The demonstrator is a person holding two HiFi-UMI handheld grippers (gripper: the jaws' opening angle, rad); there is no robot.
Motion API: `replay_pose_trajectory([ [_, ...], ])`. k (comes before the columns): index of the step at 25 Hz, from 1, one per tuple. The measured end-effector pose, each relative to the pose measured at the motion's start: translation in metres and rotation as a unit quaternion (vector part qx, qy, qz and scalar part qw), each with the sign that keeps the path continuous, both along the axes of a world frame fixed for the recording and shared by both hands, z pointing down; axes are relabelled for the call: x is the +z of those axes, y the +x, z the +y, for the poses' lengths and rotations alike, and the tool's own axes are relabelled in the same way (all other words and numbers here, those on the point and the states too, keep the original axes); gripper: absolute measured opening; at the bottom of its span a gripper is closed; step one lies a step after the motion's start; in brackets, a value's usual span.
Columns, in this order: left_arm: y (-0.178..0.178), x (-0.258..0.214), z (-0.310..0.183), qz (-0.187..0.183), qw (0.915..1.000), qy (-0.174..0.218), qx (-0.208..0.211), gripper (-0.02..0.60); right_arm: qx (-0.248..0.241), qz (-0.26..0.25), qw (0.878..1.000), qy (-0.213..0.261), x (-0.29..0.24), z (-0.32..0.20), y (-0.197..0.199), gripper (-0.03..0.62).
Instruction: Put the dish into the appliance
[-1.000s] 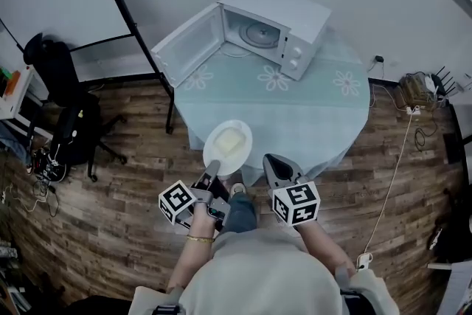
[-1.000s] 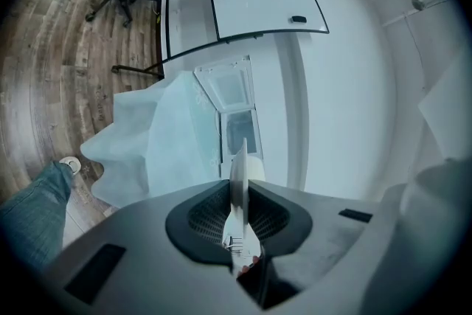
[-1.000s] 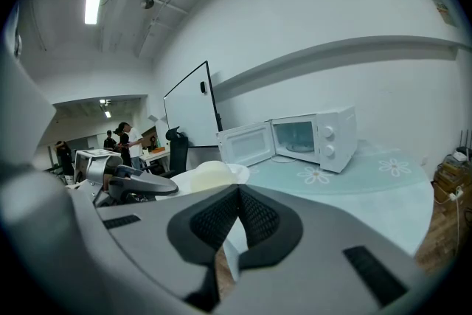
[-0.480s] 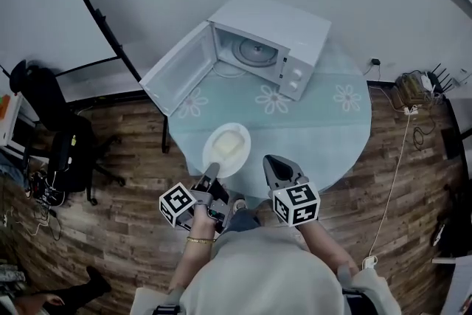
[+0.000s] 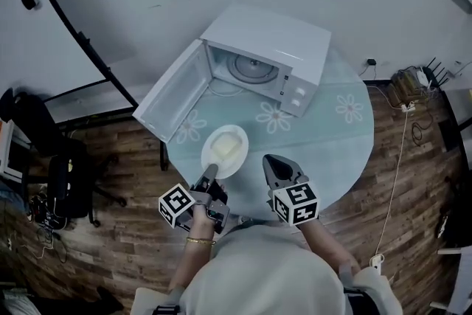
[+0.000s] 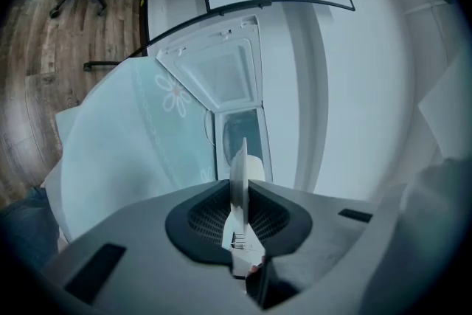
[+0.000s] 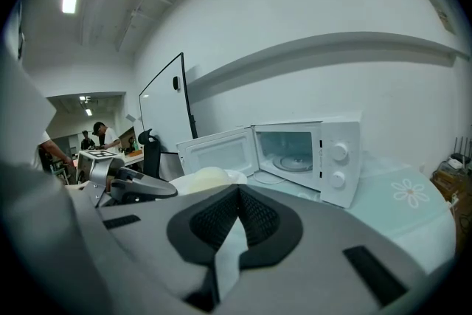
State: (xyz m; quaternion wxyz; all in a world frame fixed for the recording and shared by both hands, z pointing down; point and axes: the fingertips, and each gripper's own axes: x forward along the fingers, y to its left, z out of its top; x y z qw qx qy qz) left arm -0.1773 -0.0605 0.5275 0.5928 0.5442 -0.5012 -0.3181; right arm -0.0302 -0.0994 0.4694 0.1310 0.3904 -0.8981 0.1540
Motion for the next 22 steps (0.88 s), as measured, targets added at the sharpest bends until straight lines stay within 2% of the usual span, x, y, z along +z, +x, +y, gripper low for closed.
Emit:
replay_pose_trajectory([
  [10,-0.021,0.013,-0.06,0.003,0.9997,-0.006,0.023,0.051,0.018,0.004,1.0,-0.007,0.009,-0.039,-0.024,0.006],
  [22,-0.02,0.027,-0.132,0.02,0.9994,-0.007,0.027,0.051,0.013,0.014,1.0,-0.013,0.011,-0.076,-0.019,0.006],
])
